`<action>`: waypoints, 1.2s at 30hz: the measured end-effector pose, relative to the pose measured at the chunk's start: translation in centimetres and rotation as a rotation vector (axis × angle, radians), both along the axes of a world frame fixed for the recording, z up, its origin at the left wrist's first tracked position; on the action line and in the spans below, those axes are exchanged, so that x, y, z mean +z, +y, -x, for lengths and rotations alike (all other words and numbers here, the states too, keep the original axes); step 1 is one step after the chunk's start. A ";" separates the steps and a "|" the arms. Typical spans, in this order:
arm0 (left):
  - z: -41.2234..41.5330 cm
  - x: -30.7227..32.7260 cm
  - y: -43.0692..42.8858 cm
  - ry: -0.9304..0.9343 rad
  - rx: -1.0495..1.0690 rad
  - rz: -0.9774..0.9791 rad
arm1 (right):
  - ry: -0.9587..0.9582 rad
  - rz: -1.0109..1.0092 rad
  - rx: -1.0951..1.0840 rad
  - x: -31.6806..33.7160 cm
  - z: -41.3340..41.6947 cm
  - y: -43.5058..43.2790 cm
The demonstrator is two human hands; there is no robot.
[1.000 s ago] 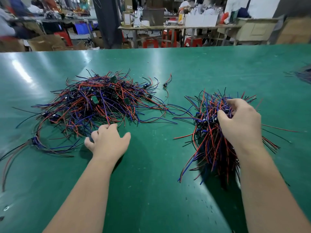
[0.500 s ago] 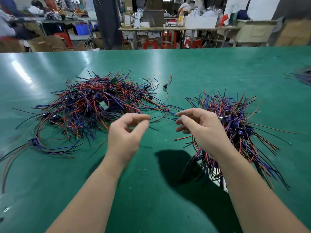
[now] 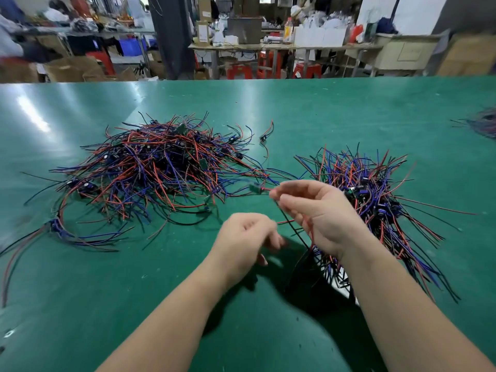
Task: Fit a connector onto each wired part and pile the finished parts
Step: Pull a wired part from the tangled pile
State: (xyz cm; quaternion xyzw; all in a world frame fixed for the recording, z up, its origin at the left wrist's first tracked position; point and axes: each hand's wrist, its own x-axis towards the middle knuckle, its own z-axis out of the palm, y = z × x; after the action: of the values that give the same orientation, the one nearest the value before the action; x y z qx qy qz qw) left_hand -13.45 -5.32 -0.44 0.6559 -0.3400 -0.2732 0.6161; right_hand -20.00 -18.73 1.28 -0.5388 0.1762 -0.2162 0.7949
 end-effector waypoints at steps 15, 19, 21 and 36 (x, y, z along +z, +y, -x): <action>-2.3 1.0 0.3 0.557 0.153 0.485 | 0.011 0.104 0.163 0.2 0.3 1.3; -2.2 0.9 0.3 0.588 0.061 0.356 | 0.065 0.239 0.035 -0.4 -0.2 1.4; -1.8 0.8 0.3 0.626 -0.052 0.281 | 0.098 0.286 0.066 -0.4 -0.3 1.4; -1.2 0.1 0.0 0.805 -0.105 0.256 | 0.115 -0.077 0.259 -0.3 0.0 0.1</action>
State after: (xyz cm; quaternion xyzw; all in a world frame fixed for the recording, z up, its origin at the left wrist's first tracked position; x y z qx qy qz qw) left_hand -12.20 -5.35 -0.36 0.3972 -0.1363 -0.4940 0.7613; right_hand -20.04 -18.59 1.01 -0.5378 0.1586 -0.0737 0.8247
